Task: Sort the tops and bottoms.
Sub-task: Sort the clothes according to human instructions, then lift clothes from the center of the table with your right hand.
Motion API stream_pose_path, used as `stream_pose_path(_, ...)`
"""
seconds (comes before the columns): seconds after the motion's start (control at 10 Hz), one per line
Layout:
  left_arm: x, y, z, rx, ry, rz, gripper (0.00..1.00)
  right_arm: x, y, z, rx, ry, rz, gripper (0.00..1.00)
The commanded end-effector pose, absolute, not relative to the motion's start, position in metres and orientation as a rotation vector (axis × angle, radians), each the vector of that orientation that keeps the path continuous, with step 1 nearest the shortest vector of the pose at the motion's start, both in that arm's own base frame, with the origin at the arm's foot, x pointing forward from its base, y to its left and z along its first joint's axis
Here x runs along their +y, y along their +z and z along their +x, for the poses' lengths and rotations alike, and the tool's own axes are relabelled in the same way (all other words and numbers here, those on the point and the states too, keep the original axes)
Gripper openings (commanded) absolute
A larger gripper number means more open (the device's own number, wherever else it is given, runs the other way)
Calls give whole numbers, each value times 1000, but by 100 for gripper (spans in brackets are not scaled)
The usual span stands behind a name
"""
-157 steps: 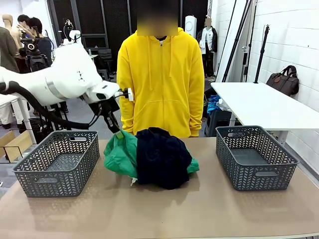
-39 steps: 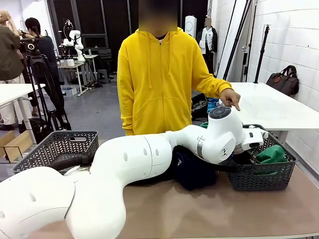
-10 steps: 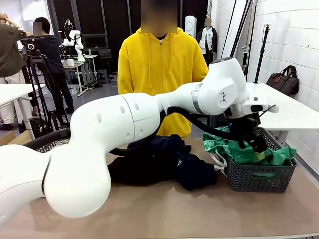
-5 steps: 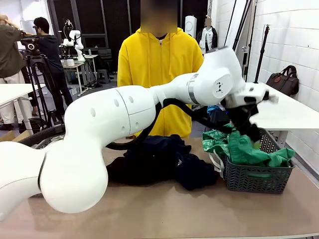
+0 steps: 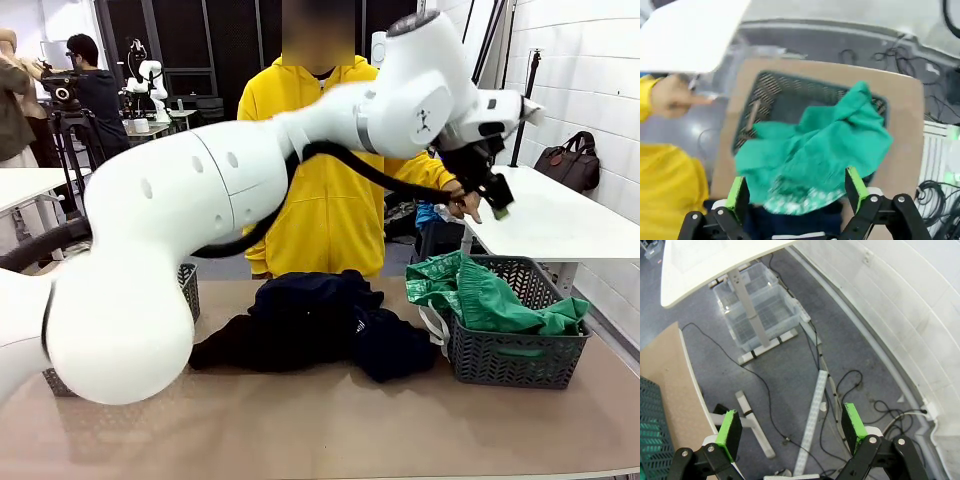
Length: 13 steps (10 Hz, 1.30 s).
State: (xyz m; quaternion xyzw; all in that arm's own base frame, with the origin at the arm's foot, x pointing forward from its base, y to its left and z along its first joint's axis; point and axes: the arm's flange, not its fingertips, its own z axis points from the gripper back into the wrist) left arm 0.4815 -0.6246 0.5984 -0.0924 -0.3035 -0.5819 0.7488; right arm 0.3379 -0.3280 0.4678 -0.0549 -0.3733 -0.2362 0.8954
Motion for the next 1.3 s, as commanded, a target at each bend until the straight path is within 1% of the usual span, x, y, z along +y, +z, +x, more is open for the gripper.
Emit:
stream_pose_path(0.0,-662,659,537,-642,-1073,-30,100,-327,468,337,-766,-480,-120,100)
stream_pose_path(0.2,-560,664,520,-699,-761,159,100,-327,468,337,-766,-480,-120,100)
stream_pose_path(0.3,-500,658,498,-698,-624,194,100,-327,468,337,-766,-480,-120,100)
stream_pose_path(0.5,-420,643,456,-741,-453,193,100,-327,468,337,-766,-480,-120,100)
stream_pose_path(0.8,-343,622,399,-738,-280,236,100,-327,468,337,-766,-480,-120,100)
stream_pose_path(0.9,-324,617,386,-797,-222,209,100,-327,468,337,-766,-480,-120,100)
stream_pose_path(1.0,-351,611,387,-913,-257,167,100,-327,468,337,-766,-480,-120,100)
stream_pose_path(1.1,-454,744,515,-726,-286,209,100,-327,468,337,-766,-480,-120,100)
stream_pose_path(1.2,-454,744,515,-726,-286,209,100,-327,468,337,-766,-480,-120,100)
